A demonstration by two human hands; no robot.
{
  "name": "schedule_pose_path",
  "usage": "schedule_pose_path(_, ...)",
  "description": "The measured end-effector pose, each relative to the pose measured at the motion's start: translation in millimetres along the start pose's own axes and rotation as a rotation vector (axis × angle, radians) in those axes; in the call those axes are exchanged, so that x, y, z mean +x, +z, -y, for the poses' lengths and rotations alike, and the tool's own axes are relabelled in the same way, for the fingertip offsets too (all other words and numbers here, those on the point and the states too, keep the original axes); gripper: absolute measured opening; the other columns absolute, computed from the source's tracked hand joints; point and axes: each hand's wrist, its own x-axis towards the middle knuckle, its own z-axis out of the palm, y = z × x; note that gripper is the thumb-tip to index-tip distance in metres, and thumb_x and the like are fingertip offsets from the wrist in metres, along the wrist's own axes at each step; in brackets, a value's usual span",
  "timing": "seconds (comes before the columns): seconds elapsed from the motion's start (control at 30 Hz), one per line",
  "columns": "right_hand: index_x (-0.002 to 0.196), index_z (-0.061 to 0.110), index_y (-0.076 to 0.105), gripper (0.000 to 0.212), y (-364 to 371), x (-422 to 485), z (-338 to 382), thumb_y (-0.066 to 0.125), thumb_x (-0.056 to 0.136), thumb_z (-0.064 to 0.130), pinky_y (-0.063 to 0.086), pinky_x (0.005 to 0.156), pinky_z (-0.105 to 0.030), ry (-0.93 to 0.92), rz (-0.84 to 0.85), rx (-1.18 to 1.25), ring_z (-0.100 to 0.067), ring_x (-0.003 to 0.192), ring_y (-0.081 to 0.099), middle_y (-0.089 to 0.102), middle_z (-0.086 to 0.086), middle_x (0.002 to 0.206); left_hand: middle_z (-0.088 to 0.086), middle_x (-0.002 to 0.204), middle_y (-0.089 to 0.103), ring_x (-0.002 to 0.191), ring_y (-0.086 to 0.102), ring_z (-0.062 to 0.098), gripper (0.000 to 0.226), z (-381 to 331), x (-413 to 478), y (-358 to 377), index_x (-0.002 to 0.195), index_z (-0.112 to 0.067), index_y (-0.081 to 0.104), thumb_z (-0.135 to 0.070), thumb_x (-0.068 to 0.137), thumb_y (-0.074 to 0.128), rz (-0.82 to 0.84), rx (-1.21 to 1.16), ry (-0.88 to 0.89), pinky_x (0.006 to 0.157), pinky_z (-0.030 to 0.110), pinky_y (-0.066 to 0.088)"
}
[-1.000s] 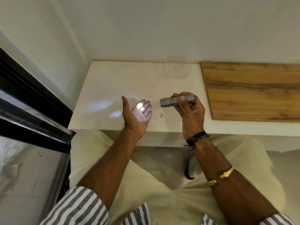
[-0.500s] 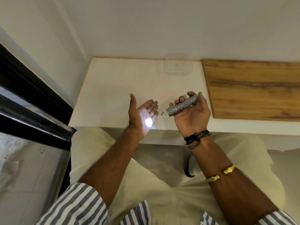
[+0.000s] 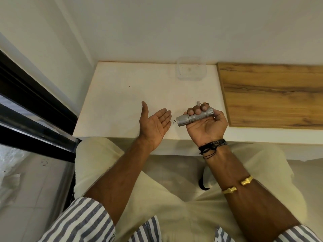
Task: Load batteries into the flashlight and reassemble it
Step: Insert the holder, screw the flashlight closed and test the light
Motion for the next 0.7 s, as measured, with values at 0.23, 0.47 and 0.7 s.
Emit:
schedule_pose_path(0.23,0.080,0.010,0.051,0.032,4.8,1.7,-2.5,0.040,0.093,0.036,0.039,0.080,-0.036,0.000,-0.029,-0.059,-0.023,0.074,0.046,0.045,-0.007,0.081,0.012,0.149,0.052,0.138,0.048,0.024,0.071,0.2,4.1,1.9,0.145,-0.006,0.045,-0.059,0.098,0.041,-0.048,0.245,0.079,0.118,0.040,0.034)
schedule_pose_path(0.47,0.082,0.007,0.054,0.012,12.3,23.0,-9.7,0.049,0.090,0.014,0.041,0.077,-0.037,-0.094,-0.117,-0.255,-0.023,0.071,0.049,0.048,-0.011,0.080,0.000,0.124,0.070,0.108,0.067,0.009,0.041,7.3,7.0,-4.1,0.131,-0.012,0.063,-0.003,0.092,0.060,-0.158,1.132,0.630,0.090,0.023,0.056)
schedule_pose_path(0.7,0.072,0.010,0.055,0.020,15.7,48.7,-35.0,0.050,0.090,0.005,0.043,0.063,-0.028,-0.099,-0.160,-0.438,-0.018,0.059,0.046,0.045,-0.002,0.060,0.004,0.116,0.072,0.100,0.068,0.014,0.046,8.0,26.2,-14.2,0.123,-0.010,0.068,-0.017,0.080,0.083,-0.178,1.197,0.694,0.089,0.029,0.058)
